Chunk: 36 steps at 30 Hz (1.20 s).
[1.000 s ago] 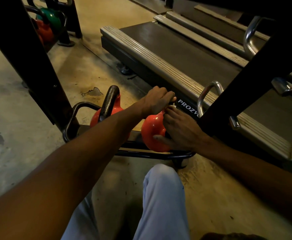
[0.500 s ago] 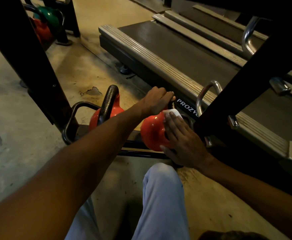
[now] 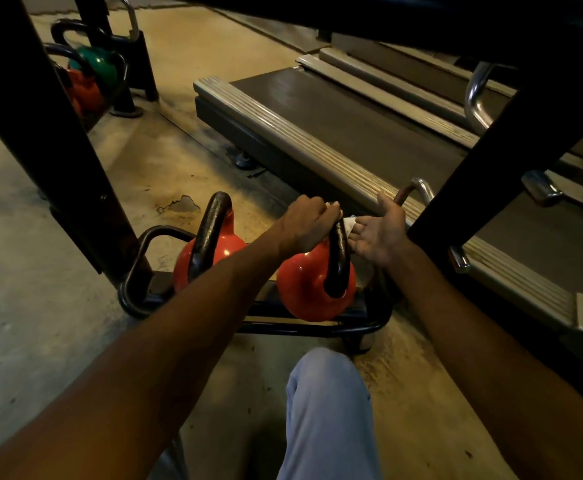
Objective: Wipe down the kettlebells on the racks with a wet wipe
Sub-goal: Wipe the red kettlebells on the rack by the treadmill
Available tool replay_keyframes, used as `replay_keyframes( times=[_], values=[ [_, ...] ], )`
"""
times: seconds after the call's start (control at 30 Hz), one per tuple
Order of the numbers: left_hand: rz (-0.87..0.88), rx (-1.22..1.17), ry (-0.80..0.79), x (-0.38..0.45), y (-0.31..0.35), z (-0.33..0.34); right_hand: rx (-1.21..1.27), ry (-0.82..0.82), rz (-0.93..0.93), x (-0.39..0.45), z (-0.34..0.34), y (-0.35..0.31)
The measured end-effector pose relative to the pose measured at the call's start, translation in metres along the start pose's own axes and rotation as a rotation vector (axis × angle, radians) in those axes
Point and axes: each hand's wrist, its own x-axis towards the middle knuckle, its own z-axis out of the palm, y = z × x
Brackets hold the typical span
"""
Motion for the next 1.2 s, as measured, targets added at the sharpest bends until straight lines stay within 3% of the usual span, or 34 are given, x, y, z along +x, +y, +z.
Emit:
replay_keyframes(
  times=[0.1, 0.27, 0.43, 0.53, 0.7, 0.87, 1.0, 1.13, 1.2],
  values=[
    [-0.025, 0.02, -0.026, -0.002, 0.005, 0.001, -0.126, -0.055, -0.015, -0.009, -0.001, -0.002],
    [-0.001, 0.024, -0.05, -0.011, 0.009, 0.005, -0.562, -0.063, -0.282, -0.04, 0.0, 0.036],
    [0.173, 0.353, -0.068, -0.011, -0.009, 0.007, -0.88, -0.092, -0.576, -0.055, -0.021, 0.076],
    [0.229, 0.26, -0.066, -0.029, -0.011, 0.023, -0.795, -0.112, -0.605, -0.053, -0.031, 0.079],
    [0.238, -0.079, 0.064, -0.102, -0.007, 0.054, -0.598, -0.117, -0.428, -0.022, -0.015, 0.051],
    [0.286, 0.006, 0.009, -0.101, -0.01, 0.04, -1.229, -0.084, -0.578, -0.007, 0.02, 0.018],
    [0.308, 0.059, -0.008, -0.095, -0.012, 0.033, -1.532, -0.101, -0.604, 0.0, 0.039, 0.002],
    [0.31, 0.063, -0.004, -0.092, -0.012, 0.035, -2.03, -0.265, -0.597, 0.011, 0.045, -0.007],
    [0.315, 0.061, 0.005, -0.092, -0.014, 0.037, -2.094, -0.325, -0.599, 0.011, 0.042, -0.012]
  ],
)
